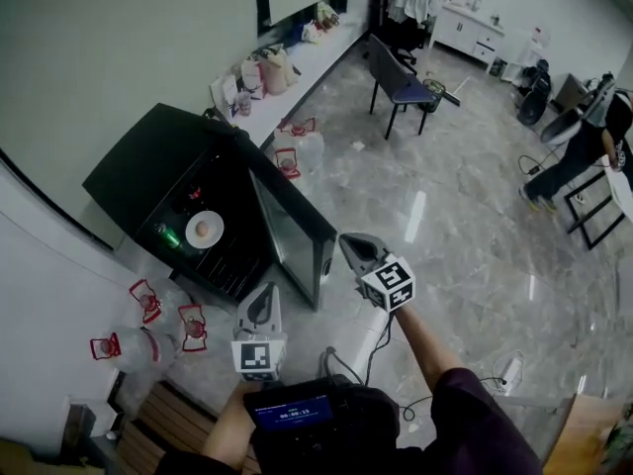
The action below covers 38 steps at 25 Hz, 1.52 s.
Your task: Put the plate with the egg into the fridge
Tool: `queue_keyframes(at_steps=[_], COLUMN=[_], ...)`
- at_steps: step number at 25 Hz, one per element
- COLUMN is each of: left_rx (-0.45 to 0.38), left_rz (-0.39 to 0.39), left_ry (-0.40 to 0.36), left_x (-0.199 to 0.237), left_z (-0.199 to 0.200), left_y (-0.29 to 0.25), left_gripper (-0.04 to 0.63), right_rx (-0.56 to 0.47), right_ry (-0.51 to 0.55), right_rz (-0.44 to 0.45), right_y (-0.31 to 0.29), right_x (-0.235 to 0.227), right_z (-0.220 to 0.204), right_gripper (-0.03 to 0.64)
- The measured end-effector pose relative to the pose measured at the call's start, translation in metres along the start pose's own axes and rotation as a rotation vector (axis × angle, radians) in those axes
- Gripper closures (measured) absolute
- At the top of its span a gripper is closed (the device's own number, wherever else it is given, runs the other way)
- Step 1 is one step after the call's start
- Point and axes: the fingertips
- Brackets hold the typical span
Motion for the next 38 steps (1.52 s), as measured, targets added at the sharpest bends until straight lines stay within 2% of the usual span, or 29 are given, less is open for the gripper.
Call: queue_keyframes(at_steps=[3,8,11,14,17,20,24,31,35,38], left_rx=[-0.032,-0.022,-0.001,-0.013,-0.026,0.007,-0.021,-0.022,0.004,-0.007], left_rz=[0.068,0.144,0.179,0.204,0.246,0.281,0.322,0.354,0.358,0.364], left_ry=[-0.024,-0.045,-0.044,-0.016,-0.018,-0.007,0.015,-0.012,-0.011,-0.001], left_x=[0.004,0.023,0.039,0.050,0.069,0.088,0.110,0.131,0.136,0.137], left_z=[0.002,0.001,-0.010,-0.003,-0.006,-0.009,-0.004,-0.011,-0.023,-0.019], left_y=[0.009,0.030,0.044,0.055,0.069,0.084,0.093,0.096,0.096,0.095], left_gripper=[0.586,0.586,0.586,0.586,0.586,0.586,0.586,0.586,0.586,0.586], right_rx=[-0.009,-0.020,-0.017,-0.024,-0.037,-0.072,-0.107,-0.124,-0.126,-0.123], right_ry=[-0.008,-0.002,0.038,0.060,0.085,0.059,0.037,0.042,0.038,0.043], right_rz=[0.074,0.122,0.174,0.235,0.300,0.331,0.368,0.399,0.399,0.397], right_y=[-0.007,-0.013,-0.023,-0.040,-0.064,-0.081,-0.092,-0.100,-0.101,-0.102], right_x=[0.010,0.025,0.056,0.095,0.141,0.175,0.207,0.225,0.225,0.223], right_z=[-0.005,-0.008,-0.006,-0.002,0.005,0.018,0.028,0.035,0.039,0.040], right_gripper=[0.610,0.611,0.611,0.611,0.611,0.611,0.611,0.611,0.611,0.611])
Point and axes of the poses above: the fingertips, and each gripper's own axes: y backward along the fingers, x to its left, z out of its top, and after that the axes turned 1 degree about y, right-handed
